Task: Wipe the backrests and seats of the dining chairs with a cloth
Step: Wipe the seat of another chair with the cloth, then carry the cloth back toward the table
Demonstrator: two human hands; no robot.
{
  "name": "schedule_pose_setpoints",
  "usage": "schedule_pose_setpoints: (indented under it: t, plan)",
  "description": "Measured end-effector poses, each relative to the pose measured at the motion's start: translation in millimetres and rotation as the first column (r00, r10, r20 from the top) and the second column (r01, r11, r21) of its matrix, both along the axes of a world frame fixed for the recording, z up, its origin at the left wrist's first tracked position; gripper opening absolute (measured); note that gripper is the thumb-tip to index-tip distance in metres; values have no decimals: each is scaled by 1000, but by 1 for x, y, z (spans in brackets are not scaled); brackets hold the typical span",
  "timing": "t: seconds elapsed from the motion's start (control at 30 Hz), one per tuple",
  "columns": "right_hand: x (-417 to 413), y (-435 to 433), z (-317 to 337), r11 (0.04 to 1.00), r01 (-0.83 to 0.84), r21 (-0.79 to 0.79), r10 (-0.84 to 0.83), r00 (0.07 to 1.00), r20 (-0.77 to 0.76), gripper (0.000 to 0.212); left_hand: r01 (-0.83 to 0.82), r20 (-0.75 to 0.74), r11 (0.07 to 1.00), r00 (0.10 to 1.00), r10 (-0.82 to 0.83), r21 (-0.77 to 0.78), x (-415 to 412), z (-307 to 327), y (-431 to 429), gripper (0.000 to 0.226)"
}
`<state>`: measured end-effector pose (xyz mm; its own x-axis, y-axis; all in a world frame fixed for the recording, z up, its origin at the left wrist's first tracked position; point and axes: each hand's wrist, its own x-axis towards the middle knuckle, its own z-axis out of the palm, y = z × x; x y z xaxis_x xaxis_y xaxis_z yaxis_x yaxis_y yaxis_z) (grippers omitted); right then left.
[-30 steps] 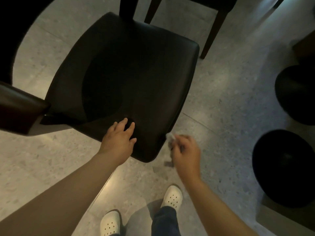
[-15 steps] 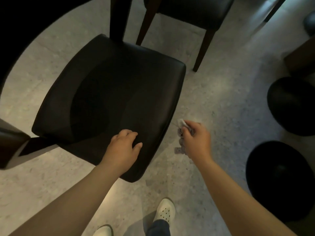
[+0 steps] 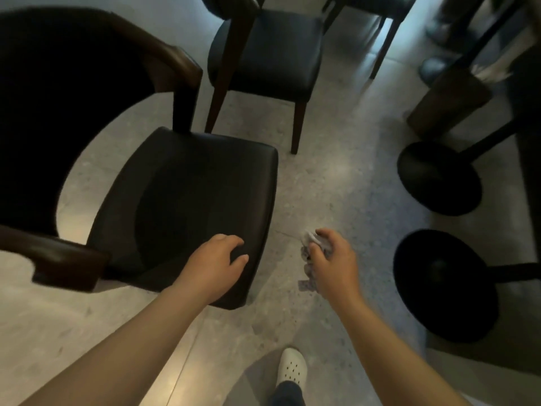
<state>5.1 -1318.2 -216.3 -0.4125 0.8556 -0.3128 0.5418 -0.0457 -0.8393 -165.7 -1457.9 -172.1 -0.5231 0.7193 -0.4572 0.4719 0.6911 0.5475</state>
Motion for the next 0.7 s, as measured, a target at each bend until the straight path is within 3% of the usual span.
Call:
schedule_pose_setpoints:
  t: [0.33, 0.47, 0.7]
  plan:
    - [63, -119, 105, 992, 51, 119, -49, 999, -20, 19, 90, -72, 995, 994, -87, 34, 52, 93, -95, 42]
    - [87, -135, 154, 959, 79, 270, -103, 992, 77, 20, 145, -89, 988, 986, -140, 57, 66, 134, -107, 41]
    - [142, -136, 225, 914, 201, 353, -239, 969, 65, 16, 291, -100, 945, 955, -279, 146, 105, 194, -90, 41]
